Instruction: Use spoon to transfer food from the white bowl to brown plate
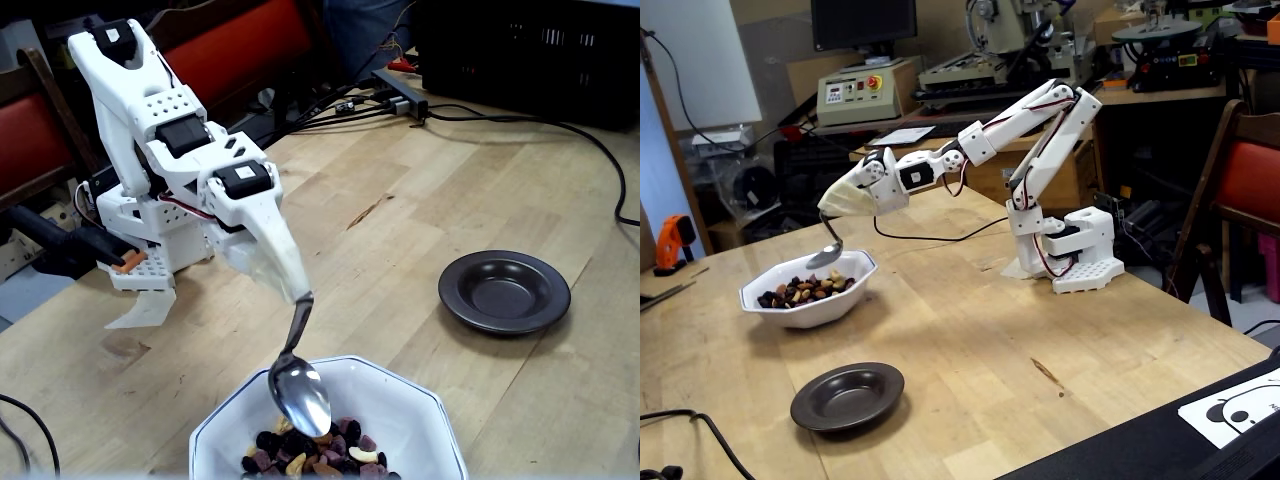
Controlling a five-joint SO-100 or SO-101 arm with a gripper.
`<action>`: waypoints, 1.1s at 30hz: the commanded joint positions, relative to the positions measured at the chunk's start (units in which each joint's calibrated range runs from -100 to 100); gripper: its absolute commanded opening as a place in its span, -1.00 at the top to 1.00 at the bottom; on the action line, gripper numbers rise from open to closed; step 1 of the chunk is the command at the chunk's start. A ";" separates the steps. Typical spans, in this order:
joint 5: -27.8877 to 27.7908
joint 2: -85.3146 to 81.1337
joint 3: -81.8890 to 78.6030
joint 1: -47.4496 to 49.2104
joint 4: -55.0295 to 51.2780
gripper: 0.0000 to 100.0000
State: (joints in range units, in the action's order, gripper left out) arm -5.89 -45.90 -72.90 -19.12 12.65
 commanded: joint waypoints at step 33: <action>-10.21 19.75 0.77 -0.28 33.76 0.95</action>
State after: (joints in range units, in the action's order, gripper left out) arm -14.43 -25.20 -72.90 -19.12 45.24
